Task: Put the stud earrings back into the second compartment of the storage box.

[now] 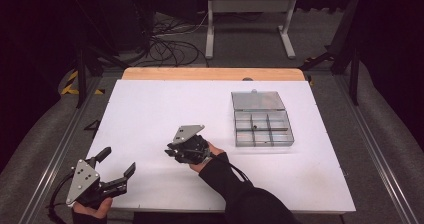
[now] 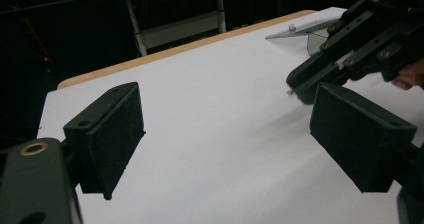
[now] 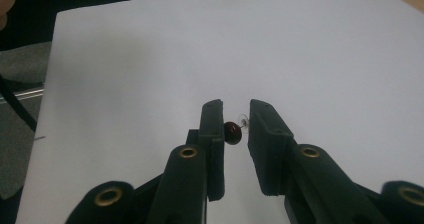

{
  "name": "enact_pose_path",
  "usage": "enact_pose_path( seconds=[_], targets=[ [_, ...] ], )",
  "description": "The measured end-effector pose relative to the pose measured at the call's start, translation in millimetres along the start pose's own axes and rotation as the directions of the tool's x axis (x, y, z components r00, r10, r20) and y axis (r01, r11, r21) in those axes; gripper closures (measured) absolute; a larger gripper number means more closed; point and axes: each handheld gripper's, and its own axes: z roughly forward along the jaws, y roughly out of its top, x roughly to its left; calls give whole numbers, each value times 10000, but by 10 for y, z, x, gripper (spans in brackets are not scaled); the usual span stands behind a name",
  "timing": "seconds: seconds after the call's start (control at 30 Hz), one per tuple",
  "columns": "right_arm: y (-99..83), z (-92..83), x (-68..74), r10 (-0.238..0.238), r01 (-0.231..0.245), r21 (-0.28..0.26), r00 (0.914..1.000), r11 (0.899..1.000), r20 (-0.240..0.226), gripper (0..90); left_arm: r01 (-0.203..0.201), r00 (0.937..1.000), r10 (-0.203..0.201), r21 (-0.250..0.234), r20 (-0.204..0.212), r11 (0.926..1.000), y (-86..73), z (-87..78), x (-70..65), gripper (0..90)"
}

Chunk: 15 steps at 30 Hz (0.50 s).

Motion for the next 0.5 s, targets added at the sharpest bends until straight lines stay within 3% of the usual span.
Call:
enact_pose_path(
  seconds=[0.13,0.5],
  targets=[
    [-21,-171,-92,5,-2,-95,9994,10000,334,771,-1,10000,1,-13,-24,10000,2,4,-11,143],
    [-132,-603,-389,568,-525,-387,9910,9979,1210,770,-41,10000,41,19,-17,10000,2,11,-13,143]
  ],
)
